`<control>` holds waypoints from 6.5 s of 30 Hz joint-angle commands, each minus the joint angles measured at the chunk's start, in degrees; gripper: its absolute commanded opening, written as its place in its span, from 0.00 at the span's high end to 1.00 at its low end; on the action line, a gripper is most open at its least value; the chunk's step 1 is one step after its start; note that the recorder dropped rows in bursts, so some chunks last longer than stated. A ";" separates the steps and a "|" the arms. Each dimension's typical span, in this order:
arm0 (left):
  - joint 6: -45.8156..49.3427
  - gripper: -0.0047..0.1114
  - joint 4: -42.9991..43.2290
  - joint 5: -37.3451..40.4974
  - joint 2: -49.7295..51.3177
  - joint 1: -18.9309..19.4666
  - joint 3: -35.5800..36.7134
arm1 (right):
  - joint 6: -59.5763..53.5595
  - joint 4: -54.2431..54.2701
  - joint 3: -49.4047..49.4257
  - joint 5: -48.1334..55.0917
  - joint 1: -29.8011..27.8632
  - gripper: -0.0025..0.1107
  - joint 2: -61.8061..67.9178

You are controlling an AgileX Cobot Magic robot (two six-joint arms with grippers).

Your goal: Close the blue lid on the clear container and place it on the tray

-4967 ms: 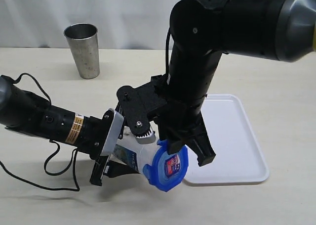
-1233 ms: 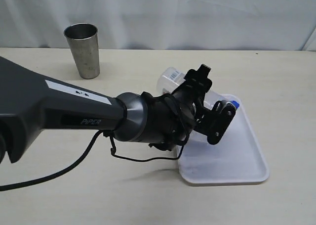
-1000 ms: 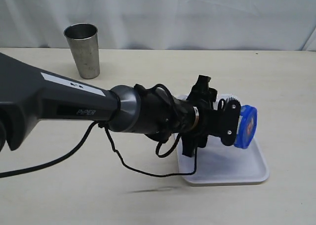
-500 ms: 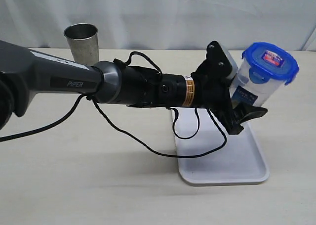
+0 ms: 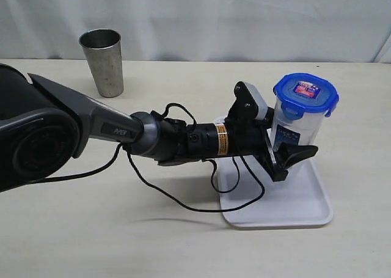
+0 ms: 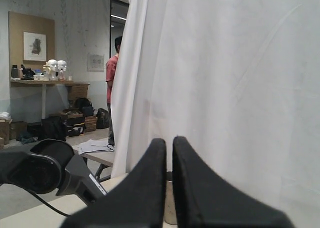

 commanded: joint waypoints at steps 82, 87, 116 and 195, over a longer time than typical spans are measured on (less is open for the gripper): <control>-13.29 0.22 28.07 9.84 -4.73 4.60 0.02 | -0.11 -1.93 0.19 0.36 -0.32 0.94 -0.17; -15.63 0.22 33.78 15.65 -5.67 4.60 0.02 | -0.11 -1.93 0.19 0.36 -0.32 0.94 -0.17; -33.93 0.96 53.17 26.21 -20.59 10.08 5.85 | 0.25 -1.92 0.19 1.03 -0.32 0.94 -0.17; 7.46 0.96 -35.69 49.12 -104.73 10.53 65.95 | 0.25 -1.26 0.19 5.31 -0.32 0.94 -0.17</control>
